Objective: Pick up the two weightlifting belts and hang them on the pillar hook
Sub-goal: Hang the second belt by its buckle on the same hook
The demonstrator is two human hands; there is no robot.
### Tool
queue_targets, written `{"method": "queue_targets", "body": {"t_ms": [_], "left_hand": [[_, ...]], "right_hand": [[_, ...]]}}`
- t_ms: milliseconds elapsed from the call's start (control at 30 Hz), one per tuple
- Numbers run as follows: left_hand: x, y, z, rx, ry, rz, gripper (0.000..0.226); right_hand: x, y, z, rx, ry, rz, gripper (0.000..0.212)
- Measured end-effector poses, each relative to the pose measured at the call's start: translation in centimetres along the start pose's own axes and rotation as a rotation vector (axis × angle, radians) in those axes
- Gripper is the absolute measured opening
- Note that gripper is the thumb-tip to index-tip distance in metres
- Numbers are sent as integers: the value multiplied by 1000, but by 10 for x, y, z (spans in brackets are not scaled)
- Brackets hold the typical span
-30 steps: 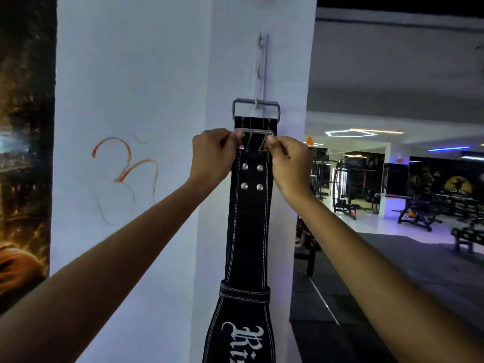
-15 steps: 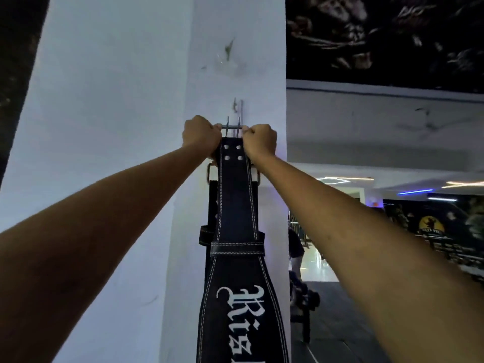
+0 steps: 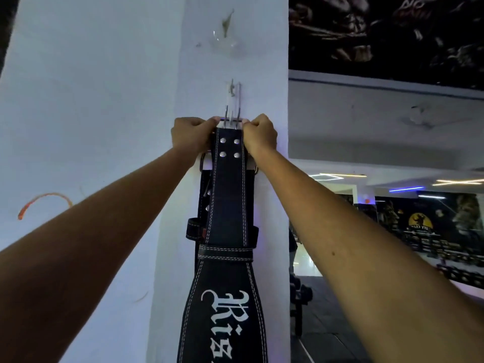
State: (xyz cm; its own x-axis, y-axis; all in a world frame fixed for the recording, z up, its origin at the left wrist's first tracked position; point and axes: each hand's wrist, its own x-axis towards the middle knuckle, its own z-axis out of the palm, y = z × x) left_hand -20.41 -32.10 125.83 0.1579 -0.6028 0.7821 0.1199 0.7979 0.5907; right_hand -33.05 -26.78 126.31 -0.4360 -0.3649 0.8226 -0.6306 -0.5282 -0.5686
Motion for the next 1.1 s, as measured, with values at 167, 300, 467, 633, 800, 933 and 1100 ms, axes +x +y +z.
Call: {"method": "queue_targets", "body": {"t_ms": [167,300,467,633,800,933,1100], "left_hand": [[-7,6,-3,35,32,-73,36],[-21,23,-11,116,-33,-124,31],[-48,19,-25,99,-73,-163,23],[-114,-9,-39,15,33,-78,26],[-185,-49,-69,90,-54,-33,24],[-249,-79,-84,185,-33,86,23],[-316,-126,-91,110,14,-127,32]], "right_hand": [[-4,-10,-8,-5,-25,70,33],[-18,-15,-21,-150,-40,43,41],[-57,4,-36,-102,-76,36,25],[-110,13,-32,94,-9,69,42],[-178,40,-27,236,21,146,48],[-238,77,-27,424,33,200,26],[-280,117,-30,465,-24,261,27]]}}
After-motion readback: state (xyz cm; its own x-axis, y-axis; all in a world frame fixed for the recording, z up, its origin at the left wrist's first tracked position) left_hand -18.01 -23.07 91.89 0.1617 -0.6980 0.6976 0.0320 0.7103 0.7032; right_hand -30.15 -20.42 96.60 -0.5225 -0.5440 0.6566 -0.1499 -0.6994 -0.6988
